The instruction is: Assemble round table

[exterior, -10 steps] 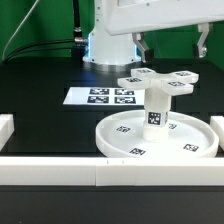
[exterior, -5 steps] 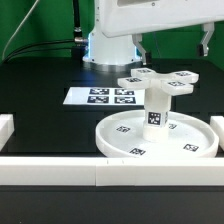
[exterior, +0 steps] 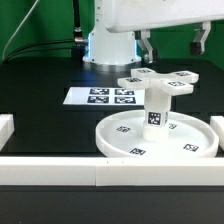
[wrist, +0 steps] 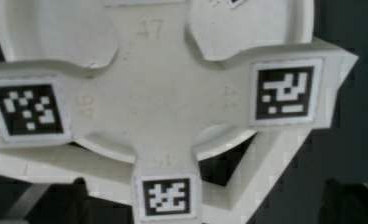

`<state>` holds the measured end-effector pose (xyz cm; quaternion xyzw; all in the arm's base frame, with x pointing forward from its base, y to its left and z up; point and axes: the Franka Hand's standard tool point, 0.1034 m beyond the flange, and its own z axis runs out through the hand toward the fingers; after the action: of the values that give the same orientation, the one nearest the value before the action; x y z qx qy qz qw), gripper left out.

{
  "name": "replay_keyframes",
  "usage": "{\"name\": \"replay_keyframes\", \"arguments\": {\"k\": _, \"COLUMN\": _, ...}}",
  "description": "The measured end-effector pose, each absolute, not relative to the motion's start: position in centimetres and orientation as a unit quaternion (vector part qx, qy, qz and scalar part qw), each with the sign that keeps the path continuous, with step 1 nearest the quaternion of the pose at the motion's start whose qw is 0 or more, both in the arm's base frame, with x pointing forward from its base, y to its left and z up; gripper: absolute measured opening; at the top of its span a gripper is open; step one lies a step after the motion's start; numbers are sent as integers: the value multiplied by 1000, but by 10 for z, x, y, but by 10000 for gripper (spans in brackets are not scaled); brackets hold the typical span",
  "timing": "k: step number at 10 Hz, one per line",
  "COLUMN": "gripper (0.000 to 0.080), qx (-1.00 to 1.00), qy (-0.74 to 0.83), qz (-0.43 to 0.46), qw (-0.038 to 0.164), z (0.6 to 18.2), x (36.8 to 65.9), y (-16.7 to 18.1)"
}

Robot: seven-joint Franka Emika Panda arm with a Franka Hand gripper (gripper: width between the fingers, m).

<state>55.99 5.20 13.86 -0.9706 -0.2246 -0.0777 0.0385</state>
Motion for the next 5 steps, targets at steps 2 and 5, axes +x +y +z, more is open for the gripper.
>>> {"name": "replay_keyframes", "arguments": {"k": 2, "gripper": 649, "qx": -953, "qy": -290, "qz": -79, "qw": 33, "z": 138, "x": 560, "y": 51}}
{"name": "replay_keyframes", "arguments": {"k": 5, "gripper": 649, "qx": -888, "qy": -455, "qz": -69, "qw": 6, "z": 131, "x": 557, "y": 47}}
